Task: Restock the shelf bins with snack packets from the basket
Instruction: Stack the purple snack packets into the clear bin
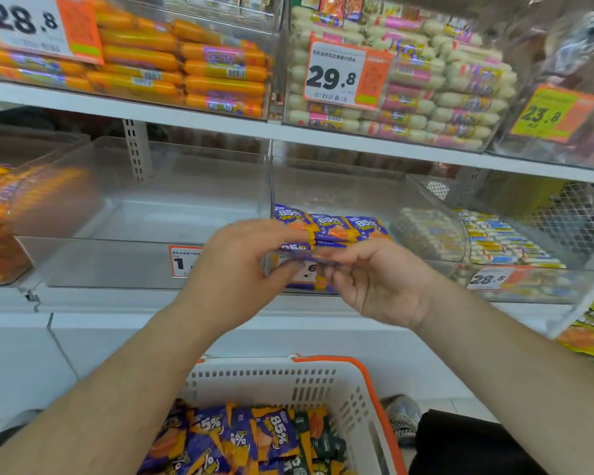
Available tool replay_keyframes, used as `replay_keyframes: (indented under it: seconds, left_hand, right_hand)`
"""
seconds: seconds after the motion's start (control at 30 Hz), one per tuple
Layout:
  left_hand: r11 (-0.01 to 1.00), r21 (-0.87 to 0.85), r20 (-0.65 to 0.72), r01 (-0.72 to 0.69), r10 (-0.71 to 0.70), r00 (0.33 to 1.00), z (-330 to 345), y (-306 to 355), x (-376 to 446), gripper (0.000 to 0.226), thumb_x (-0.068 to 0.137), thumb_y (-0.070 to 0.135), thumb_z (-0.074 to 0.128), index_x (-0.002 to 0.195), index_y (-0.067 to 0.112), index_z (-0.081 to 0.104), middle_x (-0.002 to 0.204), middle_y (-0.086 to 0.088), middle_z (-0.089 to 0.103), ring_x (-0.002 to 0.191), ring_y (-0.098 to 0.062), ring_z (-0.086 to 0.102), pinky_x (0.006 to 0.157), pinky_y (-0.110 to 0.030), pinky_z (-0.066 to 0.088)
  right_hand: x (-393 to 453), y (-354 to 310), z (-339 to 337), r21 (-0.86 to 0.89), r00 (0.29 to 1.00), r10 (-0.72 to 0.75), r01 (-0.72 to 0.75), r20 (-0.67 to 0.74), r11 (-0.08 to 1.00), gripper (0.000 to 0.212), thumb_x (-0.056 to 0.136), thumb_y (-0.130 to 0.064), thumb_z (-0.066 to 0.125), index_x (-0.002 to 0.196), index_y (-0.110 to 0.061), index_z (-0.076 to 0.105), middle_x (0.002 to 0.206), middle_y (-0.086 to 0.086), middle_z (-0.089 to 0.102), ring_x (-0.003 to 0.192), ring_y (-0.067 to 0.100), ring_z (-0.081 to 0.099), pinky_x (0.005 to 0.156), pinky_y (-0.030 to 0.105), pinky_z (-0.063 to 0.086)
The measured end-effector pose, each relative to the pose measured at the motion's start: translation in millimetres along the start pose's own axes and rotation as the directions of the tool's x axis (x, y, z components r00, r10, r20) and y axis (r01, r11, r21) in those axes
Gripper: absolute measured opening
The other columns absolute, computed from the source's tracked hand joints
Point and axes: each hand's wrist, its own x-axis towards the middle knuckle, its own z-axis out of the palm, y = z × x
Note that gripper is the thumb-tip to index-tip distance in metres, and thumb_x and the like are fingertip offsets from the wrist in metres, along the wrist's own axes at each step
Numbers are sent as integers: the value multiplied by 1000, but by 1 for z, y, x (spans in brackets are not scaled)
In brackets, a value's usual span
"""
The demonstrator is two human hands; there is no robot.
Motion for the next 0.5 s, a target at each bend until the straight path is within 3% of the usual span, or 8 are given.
replay_keyframes:
  seconds: [0.1, 0.2, 0.3, 0.4, 0.5]
  left_hand:
    - [966, 75, -13, 248, -248, 969, 9, -18, -2, 87, 75, 40, 76, 148, 15, 36, 147, -7, 43, 132, -19, 42, 105, -33, 39]
    - [892, 292, 87, 345, -384, 919, 21, -36, -4, 88, 79, 40, 74, 151, 13, 31, 157, -17, 25, 140, -35, 32, 111, -48, 34]
    - [878, 352, 212, 325, -413, 886, 34, -39, -1, 80, 85, 31, 69, 152, 21, 27, 155, -8, 33, 131, -34, 44, 107, -43, 37]
    - [860, 393, 230, 325, -434, 871, 46, -45, 0, 79, 86, 30, 62, 153, 21, 22, 147, -2, 46, 110, -35, 58, 94, -43, 46]
    - [832, 481, 161, 276, -393, 905, 60, -55, -6, 76, 77, 26, 58, 148, 9, 35, 134, -11, 58, 87, -37, 65, 77, -43, 49]
  right_hand:
    - [-1, -22, -2, -33, 995, -80, 78, -52, 996, 23, 92, 7, 43, 90, 2, 65, 65, 8, 68, 49, 12, 65, 41, 16, 50]
    - [21, -41, -16, -176, 953, -219, 183, -210, 967, 28, 96, 6, 41, 100, -7, 65, 82, 6, 70, 57, 12, 66, 46, 20, 52]
    - [65, -53, -45, -412, 831, -371, 192, -414, 891, 27, 96, 3, 46, 86, -16, 63, 85, 6, 62, 63, 15, 60, 54, 25, 49]
    - [110, -66, -70, -527, 702, -480, 175, -525, 832, 16, 94, -4, 56, 85, -14, 65, 98, 9, 61, 84, 22, 57, 65, 33, 45]
    - [148, -83, -83, -597, 739, -469, 113, -483, 794, 4, 90, -10, 62, 91, -14, 63, 101, 10, 64, 84, 22, 60, 71, 34, 54]
